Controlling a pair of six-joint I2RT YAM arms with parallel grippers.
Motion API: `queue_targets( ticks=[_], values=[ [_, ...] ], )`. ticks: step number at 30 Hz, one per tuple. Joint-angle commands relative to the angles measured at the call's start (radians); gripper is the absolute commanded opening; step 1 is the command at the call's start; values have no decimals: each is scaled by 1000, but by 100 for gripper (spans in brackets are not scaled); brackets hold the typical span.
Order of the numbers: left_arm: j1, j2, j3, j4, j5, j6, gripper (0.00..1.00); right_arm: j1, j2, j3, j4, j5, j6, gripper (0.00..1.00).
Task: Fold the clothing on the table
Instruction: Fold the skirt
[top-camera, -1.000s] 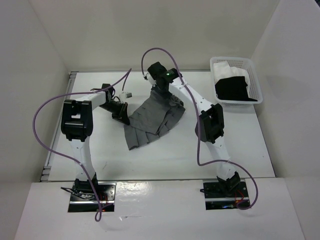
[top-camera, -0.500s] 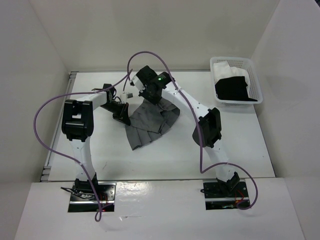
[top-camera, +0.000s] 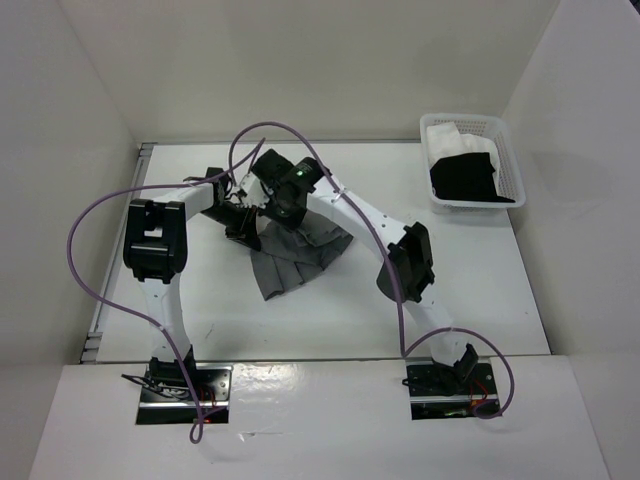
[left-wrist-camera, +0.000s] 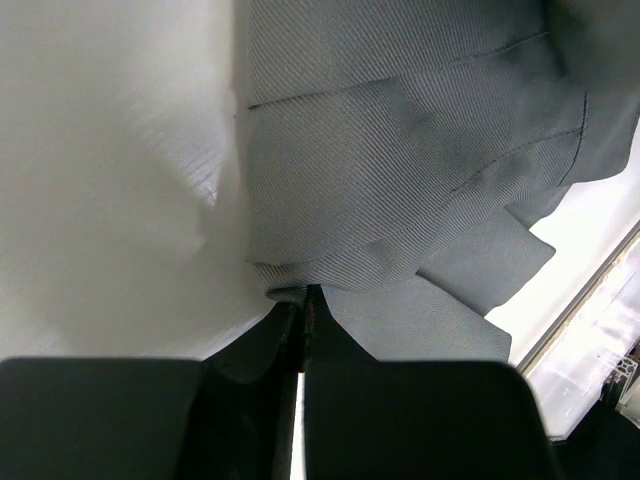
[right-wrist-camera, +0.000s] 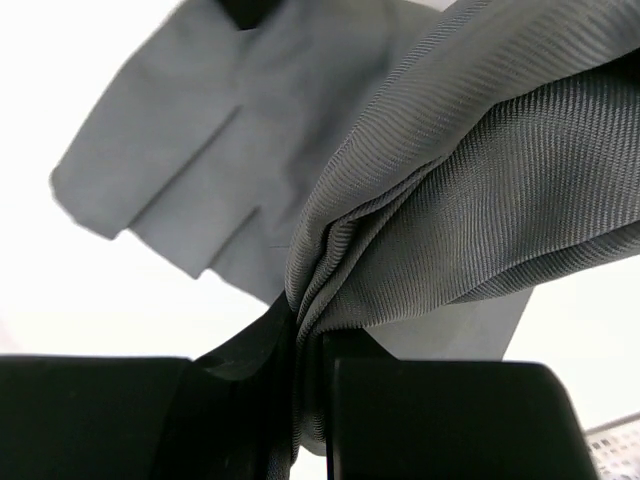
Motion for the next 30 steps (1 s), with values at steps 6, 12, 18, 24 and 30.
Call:
queue_targets(
  ticks=[6,12,18,24,30],
  values=[
    [-5,-4,-1,24,-3,-6,3,72,28,46,-50,-85,-17,6],
    [-5,-4,-1,24,-12,-6,3,82,58,79,-59,-115,-17,35],
    [-5,-4,-1,15,-12,-6,3,91,67,138,-79,-178,-5,69],
    [-5,-4,-1,15,-12,-6,3,91,67,185,-111,-234,-39,79],
    [4,-45,-10,6,-33,-6,7,91,46,161,-112,-183,-63,81]
  ],
)
